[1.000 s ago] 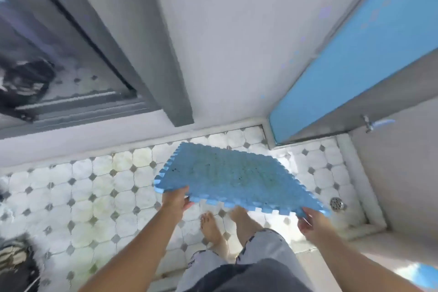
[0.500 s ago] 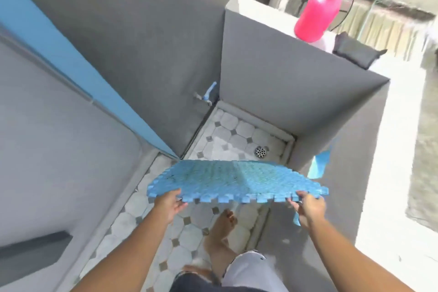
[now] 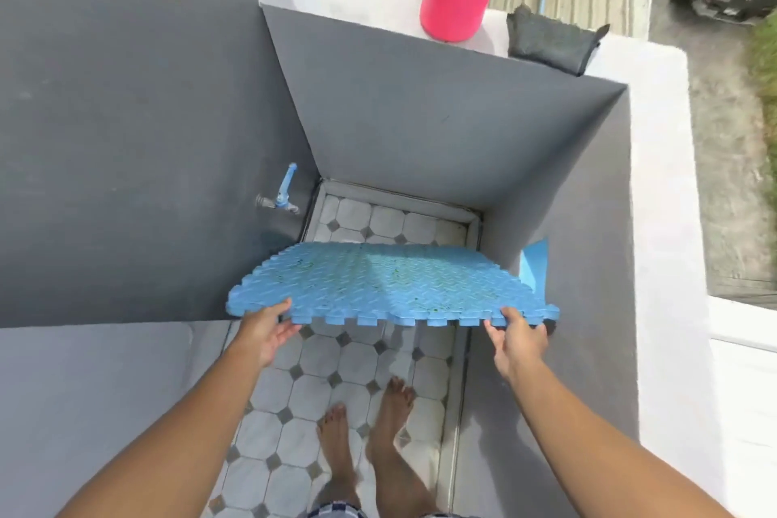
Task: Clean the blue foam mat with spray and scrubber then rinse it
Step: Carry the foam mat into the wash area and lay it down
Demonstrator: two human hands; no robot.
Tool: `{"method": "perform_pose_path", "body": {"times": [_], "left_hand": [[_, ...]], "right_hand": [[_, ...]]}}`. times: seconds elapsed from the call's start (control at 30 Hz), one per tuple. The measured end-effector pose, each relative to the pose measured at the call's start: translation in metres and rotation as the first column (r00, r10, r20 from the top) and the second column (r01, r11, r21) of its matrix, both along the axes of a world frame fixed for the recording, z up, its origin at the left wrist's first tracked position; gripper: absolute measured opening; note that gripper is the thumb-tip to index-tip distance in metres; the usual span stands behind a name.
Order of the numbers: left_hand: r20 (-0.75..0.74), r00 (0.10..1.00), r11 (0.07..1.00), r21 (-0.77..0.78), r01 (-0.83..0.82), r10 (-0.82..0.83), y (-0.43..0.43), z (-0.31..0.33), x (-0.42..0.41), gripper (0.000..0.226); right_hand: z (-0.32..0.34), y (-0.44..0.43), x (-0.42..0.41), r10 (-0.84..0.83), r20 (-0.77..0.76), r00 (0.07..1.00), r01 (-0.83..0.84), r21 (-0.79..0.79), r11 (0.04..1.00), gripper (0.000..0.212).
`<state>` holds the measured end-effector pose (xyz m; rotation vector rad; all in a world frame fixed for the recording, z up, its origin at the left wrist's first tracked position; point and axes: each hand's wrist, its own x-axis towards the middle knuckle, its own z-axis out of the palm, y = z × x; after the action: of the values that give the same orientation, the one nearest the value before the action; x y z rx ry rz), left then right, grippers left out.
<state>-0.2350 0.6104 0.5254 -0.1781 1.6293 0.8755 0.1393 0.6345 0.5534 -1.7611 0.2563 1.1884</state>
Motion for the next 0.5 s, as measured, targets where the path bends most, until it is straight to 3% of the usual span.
{"method": "perform_pose_path", "body": {"times": [0.17,0.3,0.5], "left_hand": [[-0.001,1.000,0.995,0.102,0.023,-0.023,0.052,-0.030,-0.003,0.056],[-0.015,0.999,0.988,0.149,0.048,-0.046,0.078,-0.029,0.001,0.042],[-0.082,0.995,0.996,0.064,0.061,-0.056,0.066,-0.014,0.000,0.036]], "right_hand": [[-0.039,0.022,0.003,-0.128,0.067,0.990,0.126,0.024,0.992,0.079],[-0.049,0.026,0.002,-0.147,0.113,0.983,0.144,0.035,0.989,0.071],[-0.036,0.012,-0.001,-0.140,0.162,0.977,0.147,-0.032,0.989,0.051]]}}
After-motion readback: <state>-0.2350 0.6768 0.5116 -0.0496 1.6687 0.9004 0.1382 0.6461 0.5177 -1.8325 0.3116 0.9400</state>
